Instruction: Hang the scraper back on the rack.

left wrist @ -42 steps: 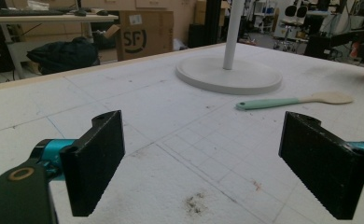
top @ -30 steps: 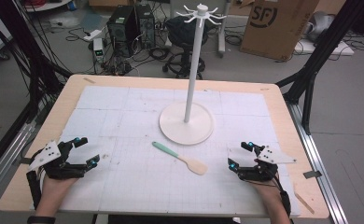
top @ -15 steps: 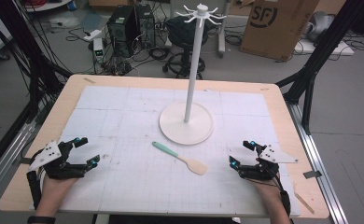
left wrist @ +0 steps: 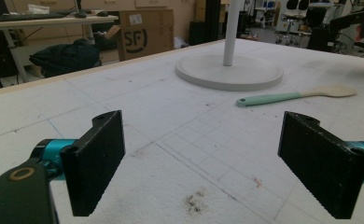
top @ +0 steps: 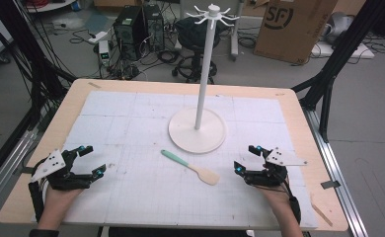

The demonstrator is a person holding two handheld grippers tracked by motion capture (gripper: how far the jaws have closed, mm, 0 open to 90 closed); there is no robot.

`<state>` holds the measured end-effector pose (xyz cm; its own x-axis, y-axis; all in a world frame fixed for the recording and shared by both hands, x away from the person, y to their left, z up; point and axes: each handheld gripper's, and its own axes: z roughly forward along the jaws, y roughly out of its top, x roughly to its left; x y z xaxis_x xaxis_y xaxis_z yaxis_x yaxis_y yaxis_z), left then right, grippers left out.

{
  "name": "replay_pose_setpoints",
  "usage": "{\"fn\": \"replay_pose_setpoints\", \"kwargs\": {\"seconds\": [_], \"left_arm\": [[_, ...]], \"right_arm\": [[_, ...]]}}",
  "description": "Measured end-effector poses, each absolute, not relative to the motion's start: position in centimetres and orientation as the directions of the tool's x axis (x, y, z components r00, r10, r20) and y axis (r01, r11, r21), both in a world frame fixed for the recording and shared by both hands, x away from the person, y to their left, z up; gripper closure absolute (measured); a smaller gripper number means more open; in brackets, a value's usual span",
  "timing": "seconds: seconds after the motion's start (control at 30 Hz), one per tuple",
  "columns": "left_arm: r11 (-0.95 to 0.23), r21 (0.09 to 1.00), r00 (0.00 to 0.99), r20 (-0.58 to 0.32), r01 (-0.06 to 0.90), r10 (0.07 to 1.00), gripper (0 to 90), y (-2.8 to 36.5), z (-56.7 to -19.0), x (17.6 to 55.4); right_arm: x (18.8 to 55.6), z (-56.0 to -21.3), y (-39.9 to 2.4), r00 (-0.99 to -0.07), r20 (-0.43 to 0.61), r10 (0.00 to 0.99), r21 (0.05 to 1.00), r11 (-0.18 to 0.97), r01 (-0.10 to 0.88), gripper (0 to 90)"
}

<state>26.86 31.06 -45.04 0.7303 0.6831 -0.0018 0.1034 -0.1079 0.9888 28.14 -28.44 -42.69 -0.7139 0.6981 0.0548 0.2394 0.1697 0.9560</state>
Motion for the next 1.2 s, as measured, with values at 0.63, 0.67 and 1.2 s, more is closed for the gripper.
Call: {"fn": "replay_pose_setpoints", "kwargs": {"seconds": [0.63,0.67,1.2], "left_arm": [[-0.107,0.989,0.729,-0.005,0.106,0.685,15.2,31.1,-45.0,26.9],[-0.109,0.988,0.729,-0.003,0.107,0.684,15.3,31.1,-45.0,26.9],[-0.116,0.987,0.728,0.002,0.107,0.686,15.5,31.0,-45.0,26.9]], "right_arm": [[30.2,-42.6,-20.9,-0.811,0.042,0.583,0.908,0.317,0.275,23.0],[30.3,-42.7,-20.6,-0.814,0.041,0.579,0.905,0.324,0.276,23.1],[31.6,-44.2,-16.2,-0.839,0.056,0.541,0.844,0.423,0.329,32.6]]}}
